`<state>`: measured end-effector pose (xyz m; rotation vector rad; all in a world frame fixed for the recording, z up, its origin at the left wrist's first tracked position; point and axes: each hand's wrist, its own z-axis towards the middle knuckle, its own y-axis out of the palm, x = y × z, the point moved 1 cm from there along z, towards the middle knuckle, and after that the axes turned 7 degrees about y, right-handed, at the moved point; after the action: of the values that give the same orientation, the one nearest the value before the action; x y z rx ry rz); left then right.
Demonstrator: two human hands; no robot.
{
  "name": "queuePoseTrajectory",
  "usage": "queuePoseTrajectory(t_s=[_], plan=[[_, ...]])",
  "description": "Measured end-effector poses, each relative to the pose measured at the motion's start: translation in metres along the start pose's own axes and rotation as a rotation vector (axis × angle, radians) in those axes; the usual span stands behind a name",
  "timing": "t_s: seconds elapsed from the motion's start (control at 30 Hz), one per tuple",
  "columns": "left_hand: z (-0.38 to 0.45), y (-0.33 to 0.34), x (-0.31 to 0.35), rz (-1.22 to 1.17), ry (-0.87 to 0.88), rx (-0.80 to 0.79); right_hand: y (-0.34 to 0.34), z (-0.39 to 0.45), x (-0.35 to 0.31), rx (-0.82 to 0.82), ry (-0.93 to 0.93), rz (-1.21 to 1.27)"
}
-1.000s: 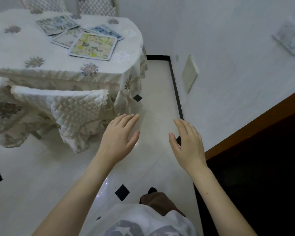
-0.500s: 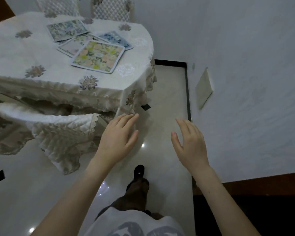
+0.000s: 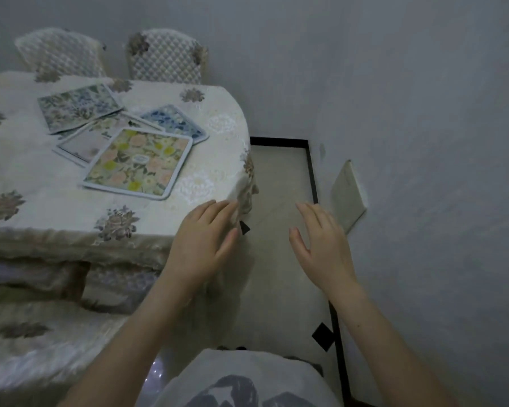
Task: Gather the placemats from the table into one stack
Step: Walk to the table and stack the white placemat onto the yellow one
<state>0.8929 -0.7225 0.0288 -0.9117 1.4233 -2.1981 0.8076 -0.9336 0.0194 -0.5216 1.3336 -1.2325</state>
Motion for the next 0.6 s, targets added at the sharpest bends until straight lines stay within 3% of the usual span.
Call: queuePoseTrajectory(t_s=[0.4, 0.6], plan=[[0.157, 0.054, -0.035, 0.008, -0.101, -0.005, 0.033, 0.180, 0.067, -0.023, -0.059, 0.043], [0.237, 0.088, -0.039, 0.032, -0.277, 0.049, 0.047, 0.291, 0.110, -0.132, -0.193, 0.023]])
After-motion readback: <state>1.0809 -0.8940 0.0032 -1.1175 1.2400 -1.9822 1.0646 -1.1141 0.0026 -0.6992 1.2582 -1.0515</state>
